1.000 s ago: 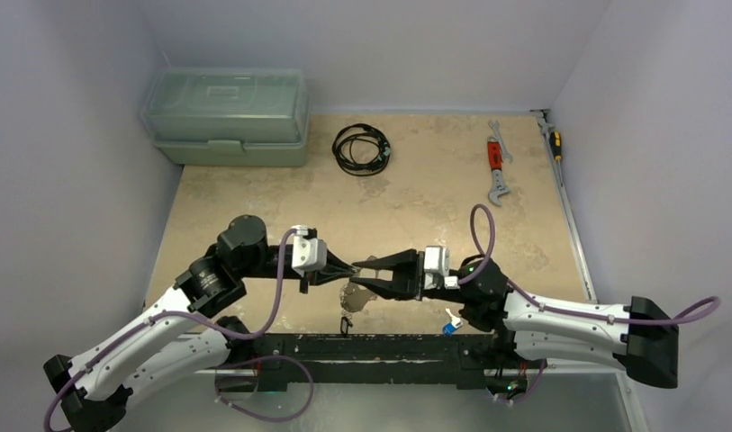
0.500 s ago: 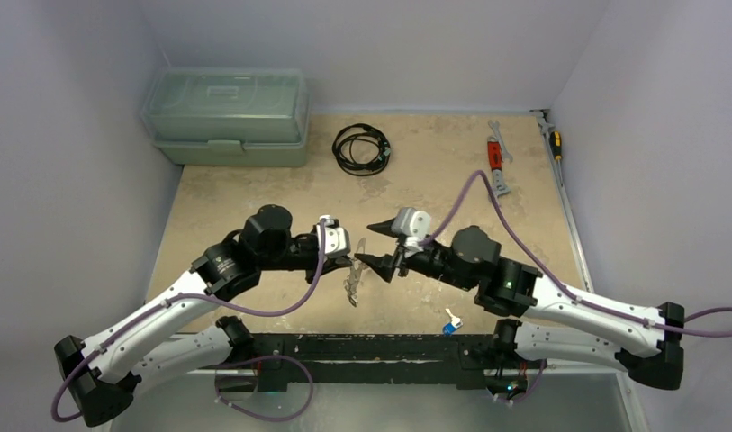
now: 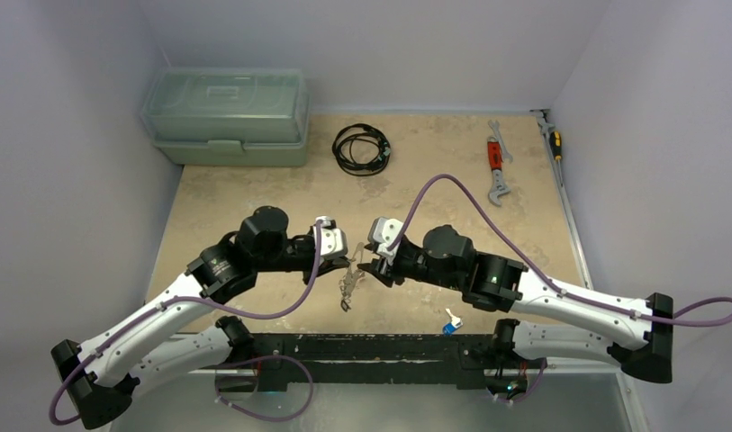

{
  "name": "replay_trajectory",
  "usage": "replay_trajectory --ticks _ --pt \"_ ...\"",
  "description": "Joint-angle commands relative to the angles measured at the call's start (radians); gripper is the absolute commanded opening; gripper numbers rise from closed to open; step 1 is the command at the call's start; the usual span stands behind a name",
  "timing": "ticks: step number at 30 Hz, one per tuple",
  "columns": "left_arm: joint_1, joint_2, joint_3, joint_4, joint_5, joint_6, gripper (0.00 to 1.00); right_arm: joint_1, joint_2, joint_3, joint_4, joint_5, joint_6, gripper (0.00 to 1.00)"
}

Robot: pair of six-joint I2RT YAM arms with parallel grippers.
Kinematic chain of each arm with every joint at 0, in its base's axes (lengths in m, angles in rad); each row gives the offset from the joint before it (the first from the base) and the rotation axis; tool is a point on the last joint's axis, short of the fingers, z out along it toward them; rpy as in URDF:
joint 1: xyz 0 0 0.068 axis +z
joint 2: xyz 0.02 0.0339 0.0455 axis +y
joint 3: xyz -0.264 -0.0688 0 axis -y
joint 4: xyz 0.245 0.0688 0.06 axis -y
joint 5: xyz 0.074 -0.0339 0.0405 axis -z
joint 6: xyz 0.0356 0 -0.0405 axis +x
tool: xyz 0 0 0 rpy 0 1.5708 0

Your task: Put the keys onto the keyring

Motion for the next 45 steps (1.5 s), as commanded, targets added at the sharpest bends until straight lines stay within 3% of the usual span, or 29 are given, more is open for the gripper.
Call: replay_trajectory --ticks 1,7,15,31,45 --pt "0.005 -0.015 0.042 0.036 0.019 0.018 0.0 0.004 0.006 -0.003 0.079 -0.043 -0.018 0.45" --pt "0.005 -0.014 0.042 0.038 0.029 0.019 0.0 0.005 0.015 -0.016 0.134 -0.096 -0.024 0.44" --pt "0.006 -0.015 0.04 0.042 0.034 0.016 0.0 0.005 0.055 -0.024 0.174 -0.107 -0.021 0.33" --pt "0.005 -0.02 0.038 0.048 0.049 0.018 0.0 0.003 0.066 -0.05 0.212 -0.035 -0.032 0.27" --pt "0.005 -0.014 0.038 0.048 0.051 0.017 0.0 -0.001 0.048 -0.068 0.252 -0.035 -0.031 0.29"
